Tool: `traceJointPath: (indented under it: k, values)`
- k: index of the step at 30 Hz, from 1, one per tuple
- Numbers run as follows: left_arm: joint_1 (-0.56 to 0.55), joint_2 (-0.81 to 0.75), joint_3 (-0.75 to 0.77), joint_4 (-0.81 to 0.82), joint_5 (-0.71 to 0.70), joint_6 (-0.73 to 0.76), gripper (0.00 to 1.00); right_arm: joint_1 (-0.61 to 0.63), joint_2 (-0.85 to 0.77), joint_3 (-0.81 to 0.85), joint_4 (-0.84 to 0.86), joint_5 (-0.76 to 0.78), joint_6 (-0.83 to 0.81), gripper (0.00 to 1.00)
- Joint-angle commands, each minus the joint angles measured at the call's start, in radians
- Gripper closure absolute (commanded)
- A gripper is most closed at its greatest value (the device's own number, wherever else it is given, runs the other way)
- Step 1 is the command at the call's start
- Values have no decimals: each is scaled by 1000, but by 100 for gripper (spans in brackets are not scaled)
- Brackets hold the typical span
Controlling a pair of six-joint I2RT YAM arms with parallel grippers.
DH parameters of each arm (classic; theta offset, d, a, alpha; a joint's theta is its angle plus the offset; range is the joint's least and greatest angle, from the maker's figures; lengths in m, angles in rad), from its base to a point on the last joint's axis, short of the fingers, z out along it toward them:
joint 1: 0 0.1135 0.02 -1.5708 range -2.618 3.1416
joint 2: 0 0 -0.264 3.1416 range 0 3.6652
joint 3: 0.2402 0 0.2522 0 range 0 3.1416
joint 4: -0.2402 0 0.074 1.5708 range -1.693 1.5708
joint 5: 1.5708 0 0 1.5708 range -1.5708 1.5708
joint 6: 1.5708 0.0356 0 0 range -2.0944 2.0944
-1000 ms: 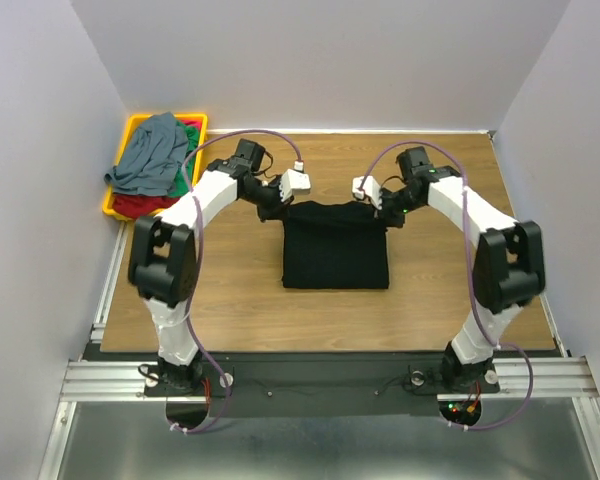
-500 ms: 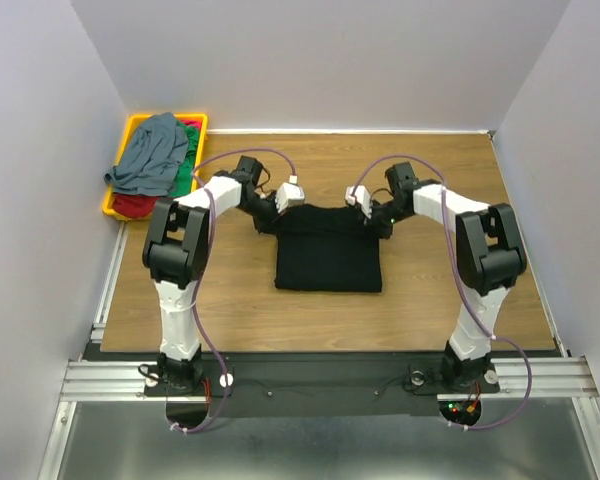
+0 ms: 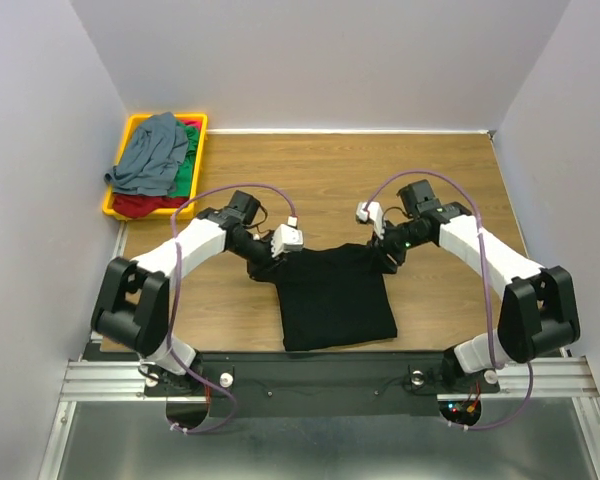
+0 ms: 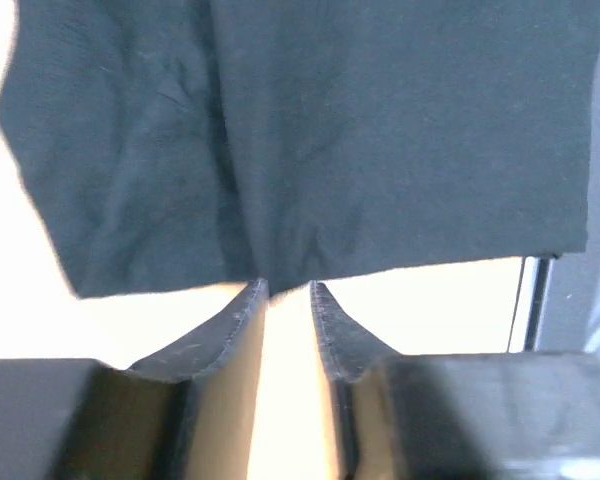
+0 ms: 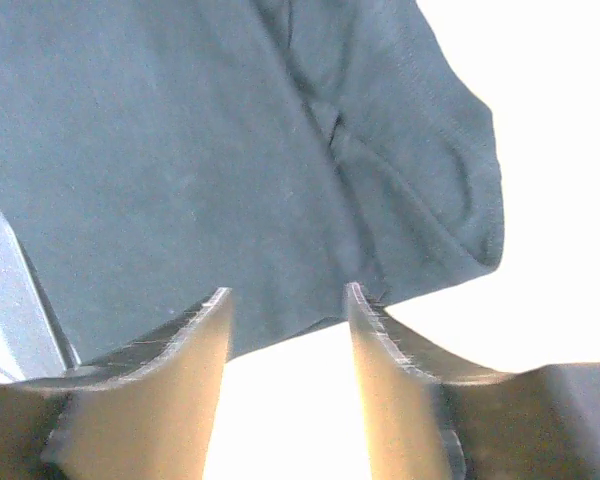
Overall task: Fold and stack the t-shirts
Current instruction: Fold the tshirt
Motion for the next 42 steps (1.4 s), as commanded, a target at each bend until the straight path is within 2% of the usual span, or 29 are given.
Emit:
traceJointPath:
  k: [1,2,5,10,14,21,29,36,40,42]
  values:
    - [4,-142,18,30,7,-14,51,-9,-13,118,-12,-49,130,41]
    - [3,-153,39,41,-1,-17,47,-9,4,143,-10,-61,150,40]
    - [-35,-147,93,65,-19,-35,46,-12,133,257,-9,-113,167,41]
    - [-117,-49,144,180,-39,-141,46,-12,383,440,25,-227,250,50]
    - [-186,3,162,269,-70,-213,45,-11,497,528,114,-276,363,54]
    - [-256,129,172,352,-99,-262,45,3,635,523,230,-299,503,55]
    - [-292,212,191,392,-112,-288,47,15,704,460,309,-311,547,55]
    - [-307,256,198,398,-105,-288,55,18,741,399,341,-321,566,56]
    - [-307,252,195,386,-90,-276,67,18,750,378,346,-325,566,57]
    - [-307,253,199,381,-87,-276,69,17,755,373,346,-328,566,58]
